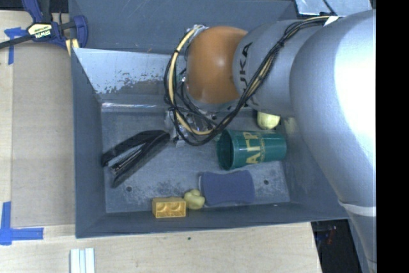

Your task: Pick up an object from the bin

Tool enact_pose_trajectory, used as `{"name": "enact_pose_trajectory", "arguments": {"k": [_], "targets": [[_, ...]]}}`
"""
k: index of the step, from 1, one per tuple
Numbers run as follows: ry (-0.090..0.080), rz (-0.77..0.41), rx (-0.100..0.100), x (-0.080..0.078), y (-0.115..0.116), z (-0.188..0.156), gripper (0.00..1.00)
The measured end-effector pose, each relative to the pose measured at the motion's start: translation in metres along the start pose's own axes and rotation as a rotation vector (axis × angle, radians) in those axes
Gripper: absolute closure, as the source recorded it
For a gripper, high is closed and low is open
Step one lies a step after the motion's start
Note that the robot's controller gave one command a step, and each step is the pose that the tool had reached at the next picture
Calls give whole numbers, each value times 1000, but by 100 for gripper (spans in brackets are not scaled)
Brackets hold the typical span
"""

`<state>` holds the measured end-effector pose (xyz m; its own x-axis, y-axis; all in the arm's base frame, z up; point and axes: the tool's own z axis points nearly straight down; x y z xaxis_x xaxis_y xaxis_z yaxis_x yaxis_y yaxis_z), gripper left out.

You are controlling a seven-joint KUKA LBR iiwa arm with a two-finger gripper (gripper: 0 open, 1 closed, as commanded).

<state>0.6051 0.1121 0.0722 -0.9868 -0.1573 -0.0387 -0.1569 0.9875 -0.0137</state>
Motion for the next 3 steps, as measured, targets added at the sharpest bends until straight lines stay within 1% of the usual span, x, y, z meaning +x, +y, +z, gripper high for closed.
{"name": "enact_pose_trajectory", "arguments": {"k": [1,2,3], "targets": [[-3,4,-4,-12,1,1,100],[-7,-46,-3,-18,9,1,100],[4,-46,-1,-2,19,-15,100]]}}
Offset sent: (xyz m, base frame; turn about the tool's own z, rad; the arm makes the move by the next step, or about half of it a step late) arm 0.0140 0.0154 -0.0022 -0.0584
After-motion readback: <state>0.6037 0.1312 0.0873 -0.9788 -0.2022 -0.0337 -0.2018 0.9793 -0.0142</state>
